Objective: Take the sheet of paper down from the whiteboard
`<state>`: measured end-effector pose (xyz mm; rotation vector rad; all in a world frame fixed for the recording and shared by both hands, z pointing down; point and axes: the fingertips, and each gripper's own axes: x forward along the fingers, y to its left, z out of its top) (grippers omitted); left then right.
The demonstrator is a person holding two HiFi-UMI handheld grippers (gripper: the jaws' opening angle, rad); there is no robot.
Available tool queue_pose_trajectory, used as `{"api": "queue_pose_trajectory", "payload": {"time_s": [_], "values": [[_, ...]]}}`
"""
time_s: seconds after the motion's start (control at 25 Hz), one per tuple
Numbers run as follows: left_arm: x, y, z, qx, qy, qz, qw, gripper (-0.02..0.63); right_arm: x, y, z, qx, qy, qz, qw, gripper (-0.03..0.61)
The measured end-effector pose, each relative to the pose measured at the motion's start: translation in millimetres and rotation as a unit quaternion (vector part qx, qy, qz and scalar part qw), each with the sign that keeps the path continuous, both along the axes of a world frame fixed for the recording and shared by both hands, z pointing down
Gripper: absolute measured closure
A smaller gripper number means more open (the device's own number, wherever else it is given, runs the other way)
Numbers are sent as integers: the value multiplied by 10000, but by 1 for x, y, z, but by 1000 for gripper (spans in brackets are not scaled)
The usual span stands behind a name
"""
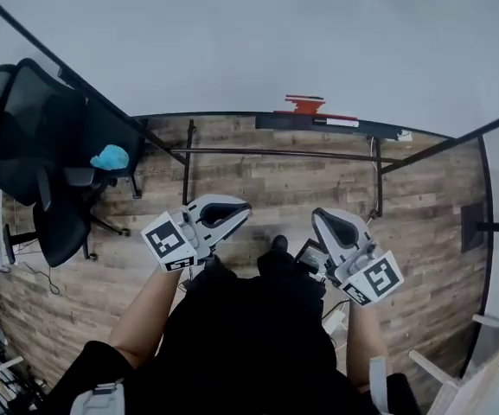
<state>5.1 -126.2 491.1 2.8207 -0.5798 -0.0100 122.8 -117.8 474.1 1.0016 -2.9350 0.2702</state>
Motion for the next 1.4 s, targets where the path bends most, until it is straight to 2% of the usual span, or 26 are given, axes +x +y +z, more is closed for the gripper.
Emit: {"api": "queue_pose_trajectory", "payload": {"time_s": [0.16,0.24,0.44,0.52,0.6,0.72,0.8,0.92,1.0,1.16,1.28,1.4], "values": [[41,-16,-38,564,-232,134,9980,601,25,-36,-24,473,-3,-145,9988,558],[54,-29,-62,1043,-440,87,9935,601,35,-55,-47,862,77,-72,9962,557],[46,-86,-173,2109,-570,-759,9729,601,32,-96,-152,1781,-217,-99,9837,557],[36,-109,-224,2665,-809,-1098,9541,600,26,-109,-201,2138,-301,-81,9764,557],[28,-130,-271,3340,-1264,-1430,9230,600,21,-118,-247,2490,-320,28,9680,546],[21,-147,-329,4182,-1926,-1752,8702,599,16,-123,-305,2881,-179,264,9571,445],[20,-155,-367,4520,-1973,-1925,8484,599,17,-126,-339,3184,-27,526,9465,445],[21,-168,-413,4764,-1923,-2065,8327,596,16,-135,-385,3590,164,802,9298,445],[19,-179,-438,4853,-2012,-2222,8214,579,10,-143,-408,3740,359,834,9230,445],[14,-204,-476,5041,-2246,-2579,7930,530,1,-165,-444,3947,778,949,9106,445],[15,-217,-494,5077,-2485,-2746,7779,484,-3,-176,-474,4060,924,1038,9032,445],[17,-225,-506,5180,-2787,-2903,7548,468,-8,-185,-500,4166,1086,1174,8949,445]]}}
